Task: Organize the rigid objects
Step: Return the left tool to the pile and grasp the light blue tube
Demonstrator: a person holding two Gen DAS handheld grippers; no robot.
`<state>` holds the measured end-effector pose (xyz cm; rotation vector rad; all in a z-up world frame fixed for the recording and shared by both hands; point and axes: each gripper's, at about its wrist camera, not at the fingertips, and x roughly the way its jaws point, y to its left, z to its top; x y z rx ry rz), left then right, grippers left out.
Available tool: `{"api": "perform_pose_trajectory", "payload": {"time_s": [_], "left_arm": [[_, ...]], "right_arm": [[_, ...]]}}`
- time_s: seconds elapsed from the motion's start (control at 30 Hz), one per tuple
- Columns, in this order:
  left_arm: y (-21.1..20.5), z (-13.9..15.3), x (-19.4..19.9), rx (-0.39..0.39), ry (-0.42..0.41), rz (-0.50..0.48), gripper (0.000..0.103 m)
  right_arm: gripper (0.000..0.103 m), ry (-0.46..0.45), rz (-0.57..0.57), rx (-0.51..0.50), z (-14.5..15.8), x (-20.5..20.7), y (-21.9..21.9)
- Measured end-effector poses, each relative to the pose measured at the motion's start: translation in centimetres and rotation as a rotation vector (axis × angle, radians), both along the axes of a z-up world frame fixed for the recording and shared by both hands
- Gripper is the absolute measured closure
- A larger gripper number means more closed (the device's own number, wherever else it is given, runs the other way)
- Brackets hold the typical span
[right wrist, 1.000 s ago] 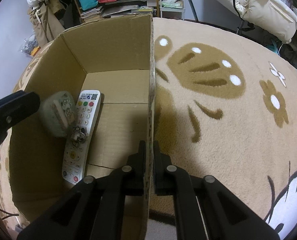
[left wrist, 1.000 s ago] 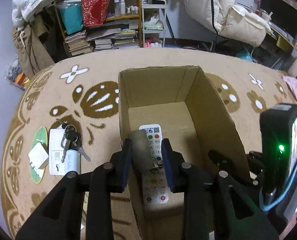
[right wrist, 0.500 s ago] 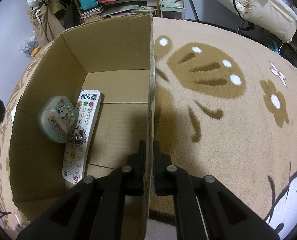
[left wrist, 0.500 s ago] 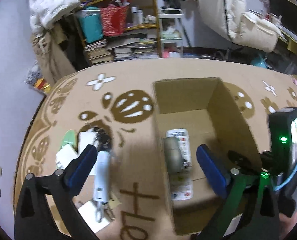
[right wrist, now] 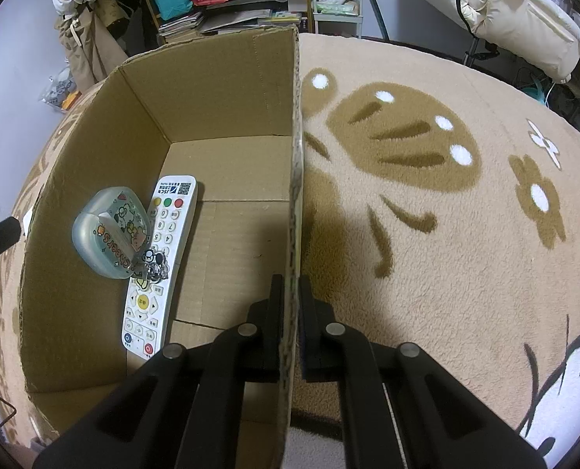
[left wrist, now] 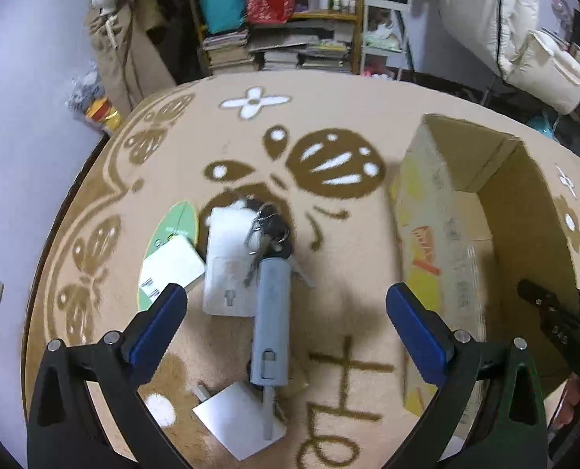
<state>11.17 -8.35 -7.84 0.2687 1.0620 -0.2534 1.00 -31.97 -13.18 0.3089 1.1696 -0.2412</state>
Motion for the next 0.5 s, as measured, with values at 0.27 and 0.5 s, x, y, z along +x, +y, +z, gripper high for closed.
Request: {"api": "perform_pose_trajectory", "payload": {"time_s": [0.27,0.5], "left_arm": [[1.2,-3.6,1.5,0.035,0.084,0.044,0.002],[1.2,-6.6,2.1,0.109,0.176,0.056,0.026]], "right_arm": [[0.096,-0.001,0.004,0.002,-0.1,-0.1,0.0],[0.096,-0.001,0.006,0.0,-0.1,-0.2,-0.1]]}}
